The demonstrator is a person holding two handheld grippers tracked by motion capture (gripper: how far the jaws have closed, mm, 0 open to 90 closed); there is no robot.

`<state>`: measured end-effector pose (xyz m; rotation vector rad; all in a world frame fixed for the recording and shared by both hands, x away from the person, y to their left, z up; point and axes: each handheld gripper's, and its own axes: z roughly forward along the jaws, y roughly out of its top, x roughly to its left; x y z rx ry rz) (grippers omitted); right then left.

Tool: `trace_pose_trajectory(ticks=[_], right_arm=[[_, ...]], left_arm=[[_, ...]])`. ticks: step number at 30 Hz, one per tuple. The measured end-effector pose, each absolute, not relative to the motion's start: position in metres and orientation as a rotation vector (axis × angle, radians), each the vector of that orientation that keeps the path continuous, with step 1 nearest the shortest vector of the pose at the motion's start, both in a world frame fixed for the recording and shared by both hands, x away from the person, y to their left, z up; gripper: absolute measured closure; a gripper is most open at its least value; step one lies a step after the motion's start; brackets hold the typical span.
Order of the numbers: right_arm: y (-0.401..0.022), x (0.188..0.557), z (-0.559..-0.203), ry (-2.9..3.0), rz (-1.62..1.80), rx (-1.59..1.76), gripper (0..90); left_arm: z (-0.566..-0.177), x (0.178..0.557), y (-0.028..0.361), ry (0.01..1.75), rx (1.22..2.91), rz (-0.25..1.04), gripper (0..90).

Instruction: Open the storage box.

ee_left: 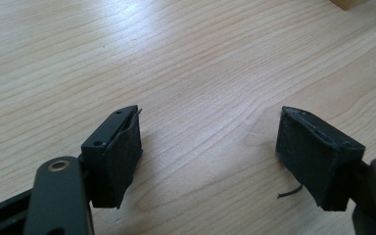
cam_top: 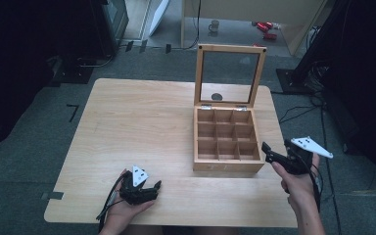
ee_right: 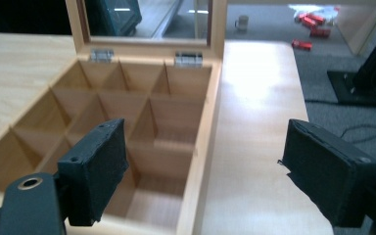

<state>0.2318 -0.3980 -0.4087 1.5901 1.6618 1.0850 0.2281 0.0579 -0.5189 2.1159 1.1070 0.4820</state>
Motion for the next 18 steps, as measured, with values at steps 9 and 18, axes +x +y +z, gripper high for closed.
trace_pose_trajectory(ticks=[9, 18], right_arm=[[-0.402, 0.200, -0.443, 1.672, 1.020, 1.637, 16.4], [-0.412, 0.182, -0.481, 1.705, 0.935, 1.679, 16.4]], left_arm=[[-0.519, 0.228, 0.057, 1.100, 2.122, 0.477, 22.8], [-0.519, 0.228, 0.057, 1.099, 2.124, 0.476, 22.3]])
